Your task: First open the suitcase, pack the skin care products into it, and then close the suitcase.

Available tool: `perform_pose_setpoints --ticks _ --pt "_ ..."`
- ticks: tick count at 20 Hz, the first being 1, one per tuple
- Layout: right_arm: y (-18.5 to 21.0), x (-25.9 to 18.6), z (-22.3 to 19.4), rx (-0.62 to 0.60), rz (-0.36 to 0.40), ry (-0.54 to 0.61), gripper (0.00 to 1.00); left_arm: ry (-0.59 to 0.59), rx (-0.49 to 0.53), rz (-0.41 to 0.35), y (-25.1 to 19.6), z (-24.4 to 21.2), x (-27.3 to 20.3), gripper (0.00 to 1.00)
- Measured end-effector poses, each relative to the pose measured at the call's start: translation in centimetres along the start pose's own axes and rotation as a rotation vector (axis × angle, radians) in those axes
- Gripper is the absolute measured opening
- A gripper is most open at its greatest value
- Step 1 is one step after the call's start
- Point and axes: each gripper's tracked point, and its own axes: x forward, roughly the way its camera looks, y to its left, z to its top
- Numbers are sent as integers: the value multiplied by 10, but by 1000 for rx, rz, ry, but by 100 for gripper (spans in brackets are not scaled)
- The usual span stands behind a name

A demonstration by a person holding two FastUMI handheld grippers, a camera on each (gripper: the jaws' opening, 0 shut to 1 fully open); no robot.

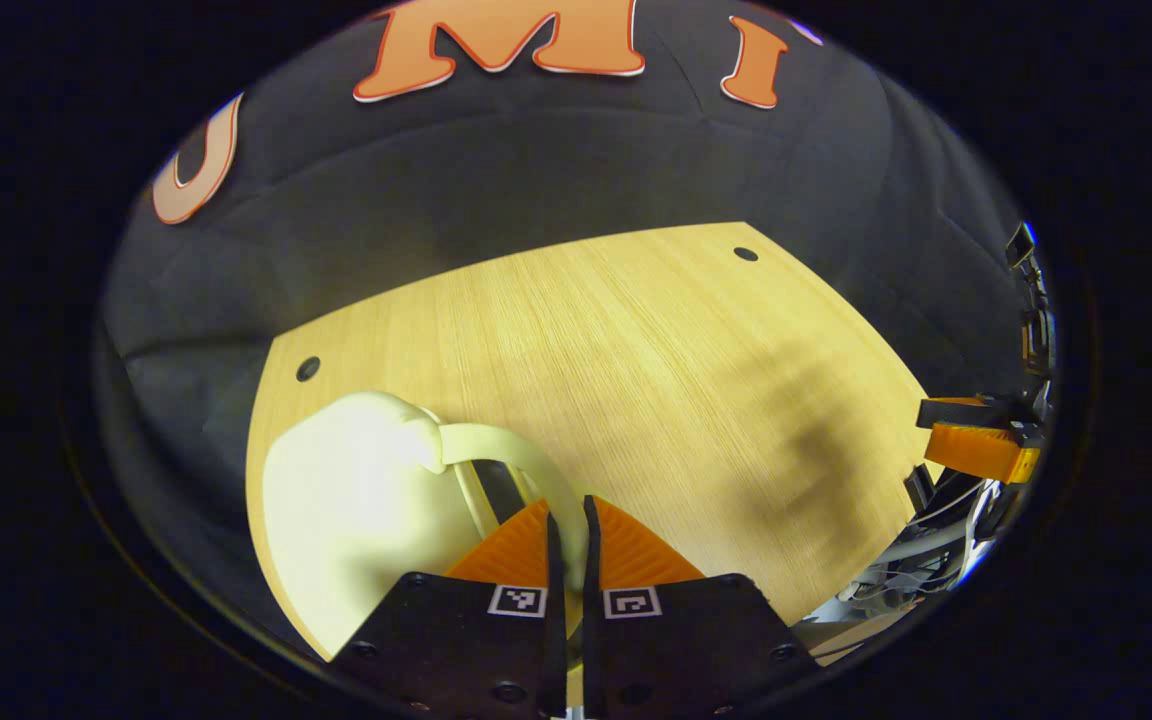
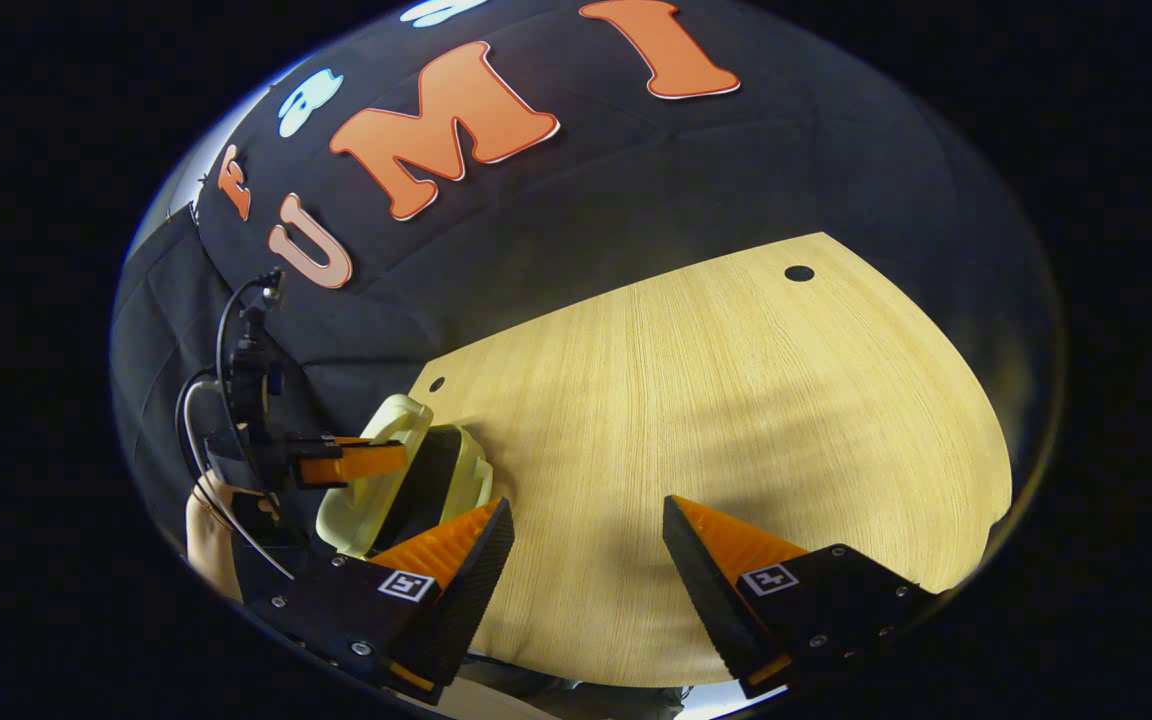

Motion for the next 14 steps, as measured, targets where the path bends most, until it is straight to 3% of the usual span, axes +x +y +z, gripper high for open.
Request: perform_pose_setpoints --ticks 5,7,10,13,14 --pt "-2 9 -4 -19 -47 14 96 82 -28 -4 -18 -32 44 7" --pt "-3 9 -5 -35 -66 16 96 87 -13 25 -18 -35 48 14" --pt "1 13 8 -74 -108 -20 96 10 27 42 -6 -24 41 42" --pt "12 10 30 -100 -147 -105 96 -123 54 79 -1 1 12 100" --pt "19 6 39 -110 -153 -146 96 -176 60 111 8 10 -3 97"
